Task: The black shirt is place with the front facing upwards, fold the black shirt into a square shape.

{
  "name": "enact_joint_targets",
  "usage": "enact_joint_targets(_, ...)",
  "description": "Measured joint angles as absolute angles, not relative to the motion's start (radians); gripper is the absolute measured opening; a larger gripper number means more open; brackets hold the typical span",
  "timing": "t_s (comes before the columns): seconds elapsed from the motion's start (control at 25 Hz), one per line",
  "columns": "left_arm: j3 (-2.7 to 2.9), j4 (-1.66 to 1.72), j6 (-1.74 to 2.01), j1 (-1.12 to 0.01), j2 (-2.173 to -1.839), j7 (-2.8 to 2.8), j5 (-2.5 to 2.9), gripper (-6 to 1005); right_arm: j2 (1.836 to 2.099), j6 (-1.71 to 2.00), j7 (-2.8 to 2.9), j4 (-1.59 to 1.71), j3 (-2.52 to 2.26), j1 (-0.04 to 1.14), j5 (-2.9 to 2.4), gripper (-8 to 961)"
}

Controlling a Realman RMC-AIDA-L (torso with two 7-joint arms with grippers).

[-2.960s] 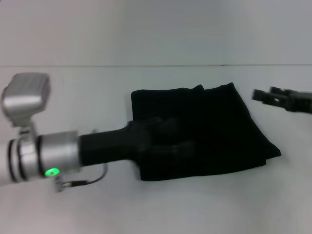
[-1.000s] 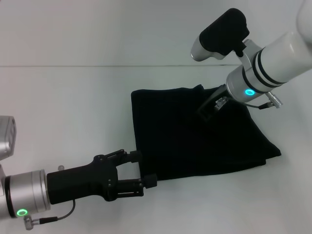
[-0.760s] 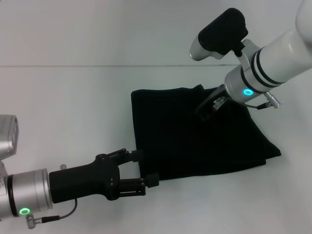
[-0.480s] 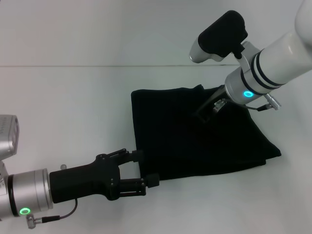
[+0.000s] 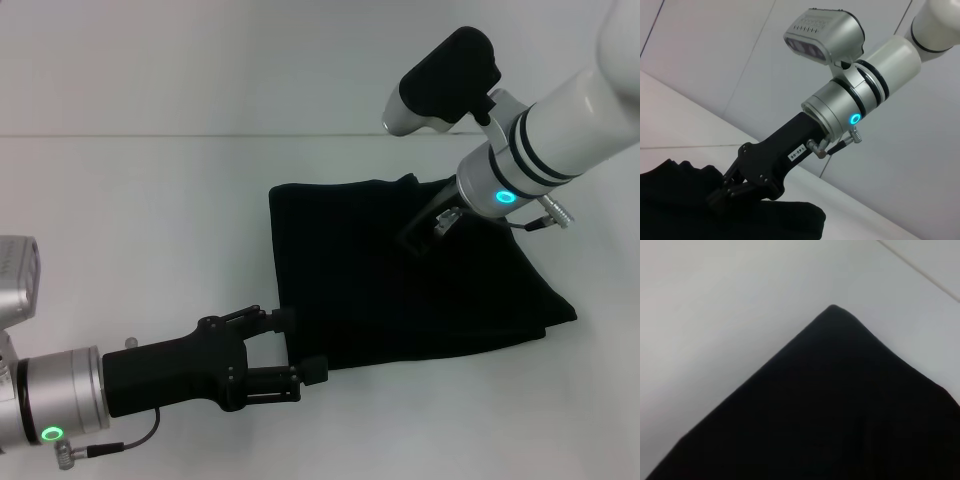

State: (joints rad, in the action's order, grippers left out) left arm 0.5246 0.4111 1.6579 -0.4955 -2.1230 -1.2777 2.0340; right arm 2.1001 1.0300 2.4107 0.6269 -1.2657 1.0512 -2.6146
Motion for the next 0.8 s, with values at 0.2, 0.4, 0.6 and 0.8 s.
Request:
enact_joint_targets(0.2,0.525,0.411,1.658,-0.496,-2.123,-1.278,2.034,949,2.089,1.047,2.410,0.652,-1.215,1.018,-2.544,8)
enact_joint_targets(0.4,0.525,0.411,1.658,-0.496,-2.123,-1.278,2.032,950,2.084,1.096,2.404,0.722,-1.058,0.940,-2.473,9)
enact_joint_targets(0.6,0.525,0.411,1.656,-0.497,-2.123,-1.278,2.028,950,2.058,1.108,2.381,0.740,-0.912,0.847,-2.339,9)
enact_joint_targets(0.8,0.525,0.411,1.655,-0.501,-2.123,-1.279,2.028,950,2.017,1.093,2.302,0.686,-0.822,0.763,-2.155,8)
